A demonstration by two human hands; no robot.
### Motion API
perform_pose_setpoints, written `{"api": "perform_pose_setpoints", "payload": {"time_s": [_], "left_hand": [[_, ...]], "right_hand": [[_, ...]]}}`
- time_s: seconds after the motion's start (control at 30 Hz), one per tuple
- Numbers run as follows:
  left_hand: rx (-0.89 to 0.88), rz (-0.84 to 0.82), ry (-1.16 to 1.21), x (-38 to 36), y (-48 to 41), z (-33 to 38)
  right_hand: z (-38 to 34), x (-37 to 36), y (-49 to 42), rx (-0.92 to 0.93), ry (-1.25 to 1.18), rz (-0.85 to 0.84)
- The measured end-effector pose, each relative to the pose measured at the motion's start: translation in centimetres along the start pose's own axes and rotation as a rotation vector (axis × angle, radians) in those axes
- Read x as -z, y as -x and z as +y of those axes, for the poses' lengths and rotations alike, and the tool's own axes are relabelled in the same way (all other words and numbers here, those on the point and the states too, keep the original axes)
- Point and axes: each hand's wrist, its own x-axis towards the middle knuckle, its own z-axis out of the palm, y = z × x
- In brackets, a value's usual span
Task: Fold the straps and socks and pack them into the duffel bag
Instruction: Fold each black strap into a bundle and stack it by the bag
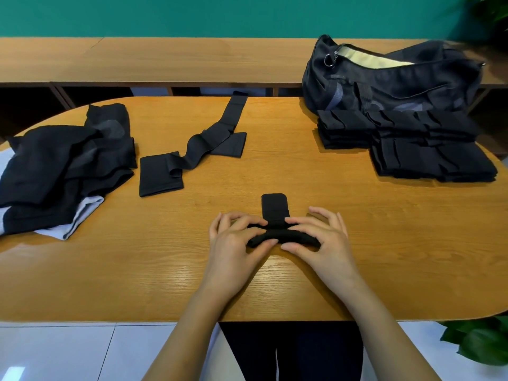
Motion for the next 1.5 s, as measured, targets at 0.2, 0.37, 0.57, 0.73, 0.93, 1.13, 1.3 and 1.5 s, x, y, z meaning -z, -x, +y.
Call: {"api": "perform_pose_setpoints", "payload": {"time_s": [0.2,0.37,0.57,0.73,0.93,1.13,1.3,1.5], "left_hand": [[0.011,0.021,0.002,-0.1,0.0,0.0],[-0.01,0.023,-0.004,-0.1,0.0,0.0],[0.006,0.02,0.0,-0.1,0.1,0.0],[0.022,0.021,0.025,-0.1,0.0,0.0],[0.101,0.142,0.003,0.1,0.2,0.2],[0.242,0.168,0.044,0.4,0.0,0.4],[0.258,0.144,-0.064,0.3,-0.1,0.6],[0.18,0.117,-0.149,-0.1,0.1,0.0]], "right_hand": [[-0.1,0.0,0.0,0.0,0.057,-0.009],[-0.2,0.0,-0.1,-0.019,0.04,0.016],[-0.2,-0.1,0.0,-0.052,0.023,0.047],[-0.6,0.1,0.0,-0.024,0.078,0.06],[-0.8,0.1,0.2,-0.051,0.065,0.137],[-1.0,0.1,0.1,-0.115,0.047,0.114],[-1.0,0.0,0.0,-0.135,0.098,0.115],[-0.9,0.0,0.0,-0.151,0.22,0.073]]}}
